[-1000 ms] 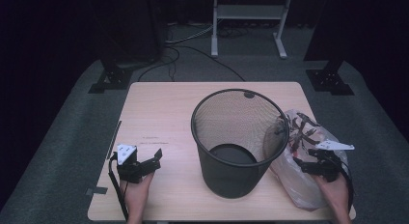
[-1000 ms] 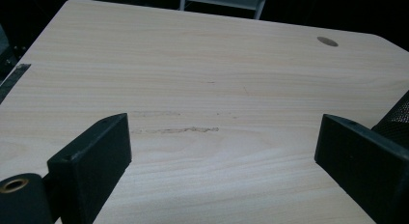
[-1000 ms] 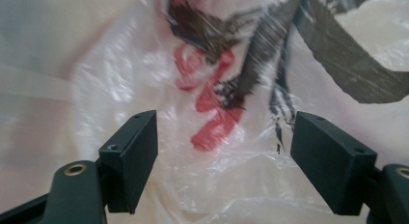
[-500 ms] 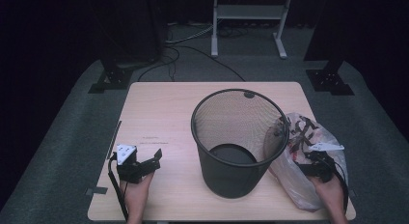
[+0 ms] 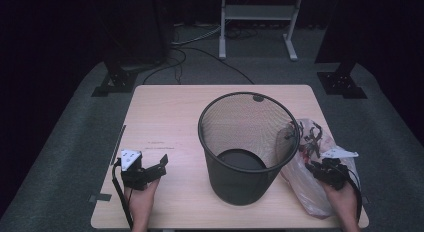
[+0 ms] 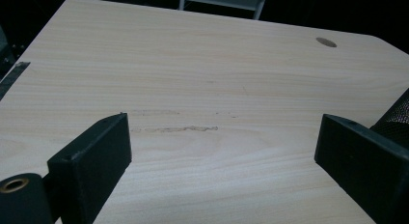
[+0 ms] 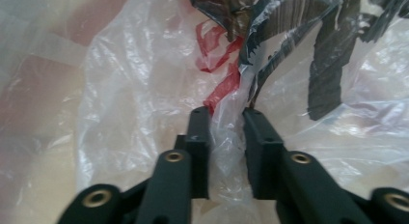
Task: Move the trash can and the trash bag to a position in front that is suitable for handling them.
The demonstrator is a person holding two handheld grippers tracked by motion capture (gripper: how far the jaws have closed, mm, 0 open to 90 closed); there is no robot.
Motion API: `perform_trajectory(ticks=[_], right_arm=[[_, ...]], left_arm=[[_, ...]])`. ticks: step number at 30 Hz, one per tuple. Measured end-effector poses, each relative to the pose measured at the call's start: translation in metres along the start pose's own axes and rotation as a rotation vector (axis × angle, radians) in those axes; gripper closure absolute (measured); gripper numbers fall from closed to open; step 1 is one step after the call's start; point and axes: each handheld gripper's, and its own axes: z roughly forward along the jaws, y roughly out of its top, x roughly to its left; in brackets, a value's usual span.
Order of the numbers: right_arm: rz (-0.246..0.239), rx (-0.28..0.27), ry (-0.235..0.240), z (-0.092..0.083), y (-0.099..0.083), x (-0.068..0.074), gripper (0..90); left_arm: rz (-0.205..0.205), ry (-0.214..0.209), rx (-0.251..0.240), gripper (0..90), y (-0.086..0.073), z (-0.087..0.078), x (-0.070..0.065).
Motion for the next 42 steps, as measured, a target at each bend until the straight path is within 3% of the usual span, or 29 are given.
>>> perform_trajectory(ticks=[6,11,18,33,42], right_arm=[[-0.036,0.012,-0.032,-0.002,0.001,0.005,84.7],[-0.035,0.001,-0.027,-0.005,0.001,0.004,86.2],[0.005,-0.073,-0.005,-0.023,0.003,-0.004,87.3],[0.068,-0.168,0.042,-0.049,0.004,-0.017,87.6],[0.077,-0.249,0.076,-0.078,0.011,-0.022,87.6]], left_arm=[[-0.007,0.000,-0.002,4.7,0.000,0.000,0.001],[-0.008,0.000,-0.003,4.7,0.000,0.000,0.001],[-0.002,-0.004,0.000,4.7,0.000,0.000,0.000],[-0.003,-0.003,0.000,4.7,0.000,0.001,0.000],[-0.006,-0.002,0.004,4.7,-0.001,0.001,0.000]])
